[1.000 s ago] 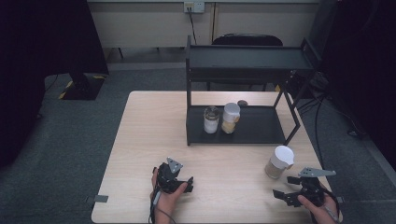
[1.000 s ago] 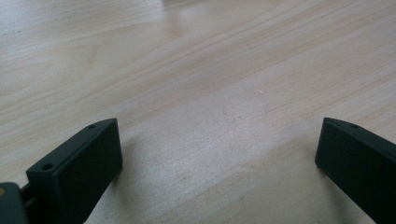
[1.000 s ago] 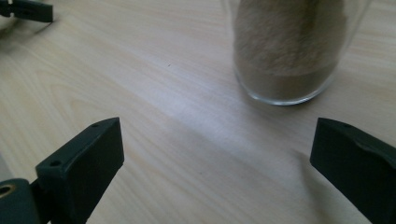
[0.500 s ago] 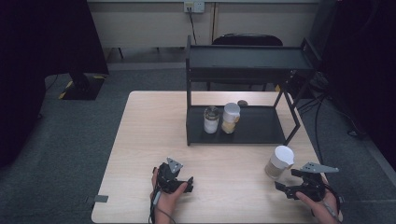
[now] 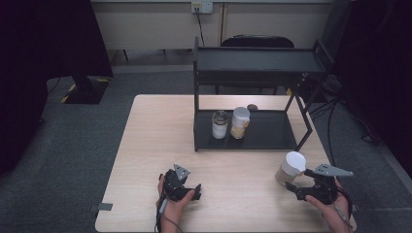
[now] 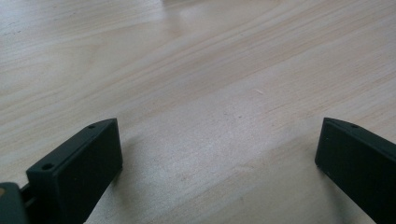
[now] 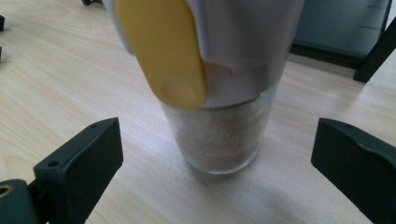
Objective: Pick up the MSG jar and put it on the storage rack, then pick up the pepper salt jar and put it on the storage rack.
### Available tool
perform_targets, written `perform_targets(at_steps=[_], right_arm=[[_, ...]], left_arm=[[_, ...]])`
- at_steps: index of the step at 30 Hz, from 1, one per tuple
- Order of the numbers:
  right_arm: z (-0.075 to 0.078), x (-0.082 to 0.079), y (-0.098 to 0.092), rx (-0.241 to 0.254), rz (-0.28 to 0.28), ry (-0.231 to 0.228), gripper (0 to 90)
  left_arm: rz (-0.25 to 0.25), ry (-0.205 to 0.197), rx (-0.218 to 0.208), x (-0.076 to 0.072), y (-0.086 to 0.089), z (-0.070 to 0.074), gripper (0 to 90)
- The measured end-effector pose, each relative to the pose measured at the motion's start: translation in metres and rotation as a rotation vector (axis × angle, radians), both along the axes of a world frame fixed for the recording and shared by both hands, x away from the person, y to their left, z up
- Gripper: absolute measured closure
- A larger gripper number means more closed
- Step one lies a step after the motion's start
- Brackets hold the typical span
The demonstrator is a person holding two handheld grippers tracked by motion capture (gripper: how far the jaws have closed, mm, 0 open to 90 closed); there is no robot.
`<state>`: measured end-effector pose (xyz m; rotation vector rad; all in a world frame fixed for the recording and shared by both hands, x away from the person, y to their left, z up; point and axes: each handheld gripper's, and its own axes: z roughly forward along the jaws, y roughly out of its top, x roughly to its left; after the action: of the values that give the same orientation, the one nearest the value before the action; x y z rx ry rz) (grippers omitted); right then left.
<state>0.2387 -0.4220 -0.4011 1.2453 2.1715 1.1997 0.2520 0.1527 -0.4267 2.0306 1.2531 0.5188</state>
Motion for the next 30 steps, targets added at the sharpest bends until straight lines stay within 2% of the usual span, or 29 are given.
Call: perform_targets(at_steps=[13, 30], right_arm=[[-0.0028, 0.002, 0.0043, 0.015, -0.013, -0.05, 3.1], [-0.0108, 0.0054, 0.0085, 0.01, -0.01, -0.107, 19.1]], left_arm=[[0.0, 0.0, 0.0, 0.0, 0.0, 0.0, 0.0], [0.0, 0.0, 0.0, 0.0, 0.0, 0.0, 0.0]])
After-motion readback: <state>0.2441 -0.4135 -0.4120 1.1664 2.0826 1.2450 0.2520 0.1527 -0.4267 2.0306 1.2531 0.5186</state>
